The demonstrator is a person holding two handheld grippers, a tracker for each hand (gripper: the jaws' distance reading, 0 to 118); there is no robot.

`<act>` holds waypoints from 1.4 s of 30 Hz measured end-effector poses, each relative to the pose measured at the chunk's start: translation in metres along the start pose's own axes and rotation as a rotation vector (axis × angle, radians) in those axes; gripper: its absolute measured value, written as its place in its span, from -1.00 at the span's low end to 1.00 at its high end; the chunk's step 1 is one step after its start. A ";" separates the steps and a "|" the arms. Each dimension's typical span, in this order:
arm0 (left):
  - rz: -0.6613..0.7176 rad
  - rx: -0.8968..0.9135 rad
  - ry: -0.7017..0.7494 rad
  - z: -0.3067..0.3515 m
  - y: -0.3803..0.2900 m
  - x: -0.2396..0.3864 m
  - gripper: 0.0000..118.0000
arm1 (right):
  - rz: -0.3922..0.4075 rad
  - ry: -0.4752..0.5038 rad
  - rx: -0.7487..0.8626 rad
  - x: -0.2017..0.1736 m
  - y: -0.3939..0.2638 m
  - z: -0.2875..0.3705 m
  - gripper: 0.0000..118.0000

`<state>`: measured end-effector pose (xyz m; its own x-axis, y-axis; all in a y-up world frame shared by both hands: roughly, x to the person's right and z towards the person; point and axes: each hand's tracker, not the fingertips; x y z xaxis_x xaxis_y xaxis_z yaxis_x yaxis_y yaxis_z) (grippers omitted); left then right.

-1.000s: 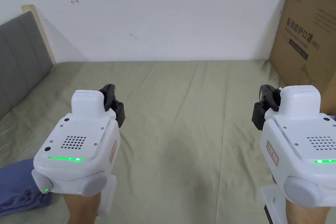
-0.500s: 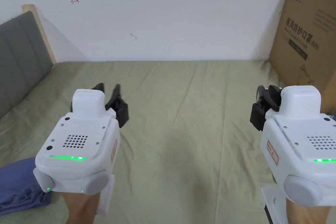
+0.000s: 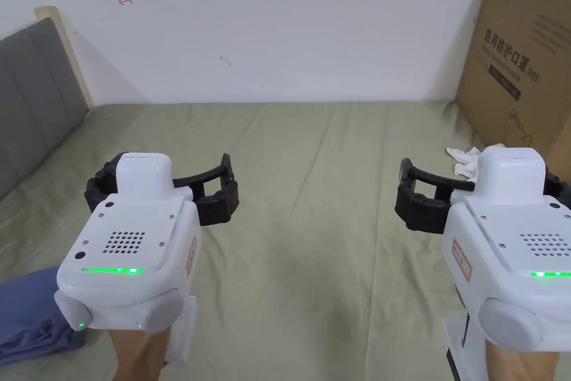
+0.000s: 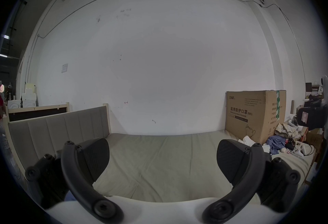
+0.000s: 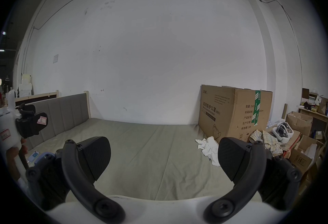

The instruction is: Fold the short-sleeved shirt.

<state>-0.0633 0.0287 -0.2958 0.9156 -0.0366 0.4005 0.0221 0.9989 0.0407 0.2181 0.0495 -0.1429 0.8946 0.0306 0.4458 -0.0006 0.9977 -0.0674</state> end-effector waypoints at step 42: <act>0.009 0.008 0.015 0.003 0.002 -0.004 1.00 | 0.011 -0.010 0.025 -0.005 0.004 0.007 1.00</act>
<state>-0.0683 0.0308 -0.2948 0.9215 -0.0267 0.3874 0.0103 0.9990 0.0443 0.2105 0.0536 -0.1388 0.8901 0.0425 0.4538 -0.0218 0.9985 -0.0506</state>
